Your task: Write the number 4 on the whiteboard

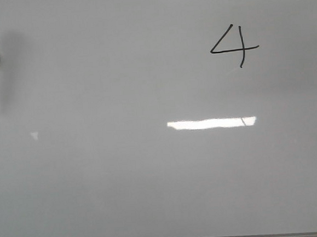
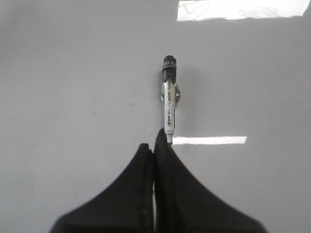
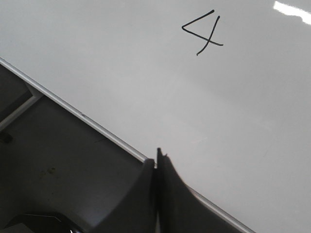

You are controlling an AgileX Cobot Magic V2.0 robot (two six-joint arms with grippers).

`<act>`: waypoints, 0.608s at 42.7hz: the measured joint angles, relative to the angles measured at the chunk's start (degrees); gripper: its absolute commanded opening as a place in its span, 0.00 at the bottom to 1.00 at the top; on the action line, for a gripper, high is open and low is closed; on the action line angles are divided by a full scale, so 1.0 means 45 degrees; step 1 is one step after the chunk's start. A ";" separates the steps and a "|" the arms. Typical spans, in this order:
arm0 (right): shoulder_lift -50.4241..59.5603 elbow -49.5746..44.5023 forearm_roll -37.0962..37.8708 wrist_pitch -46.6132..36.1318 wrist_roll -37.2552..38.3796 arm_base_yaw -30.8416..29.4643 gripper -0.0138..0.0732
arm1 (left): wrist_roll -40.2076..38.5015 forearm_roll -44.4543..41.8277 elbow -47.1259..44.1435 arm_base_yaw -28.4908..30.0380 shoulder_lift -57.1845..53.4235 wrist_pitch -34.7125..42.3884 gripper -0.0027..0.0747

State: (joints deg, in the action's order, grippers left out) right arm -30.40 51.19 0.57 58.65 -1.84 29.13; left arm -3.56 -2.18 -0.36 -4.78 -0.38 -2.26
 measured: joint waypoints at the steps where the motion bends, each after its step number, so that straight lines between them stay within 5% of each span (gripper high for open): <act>1: 0.0000 0.0000 0.0000 0.0000 0.0000 0.0000 0.08 | 0.0083 0.0122 0.0000 0.0000 0.0000 0.0000 0.01; 26: 0.0000 0.0000 0.0000 0.0000 0.0000 0.0000 0.08 | 0.0316 0.0355 0.0000 0.0000 0.0000 0.0000 0.01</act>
State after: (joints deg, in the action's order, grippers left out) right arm -30.40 51.19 0.57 58.65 -1.84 29.13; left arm -2.14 -0.58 -0.36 -4.78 -0.38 -2.26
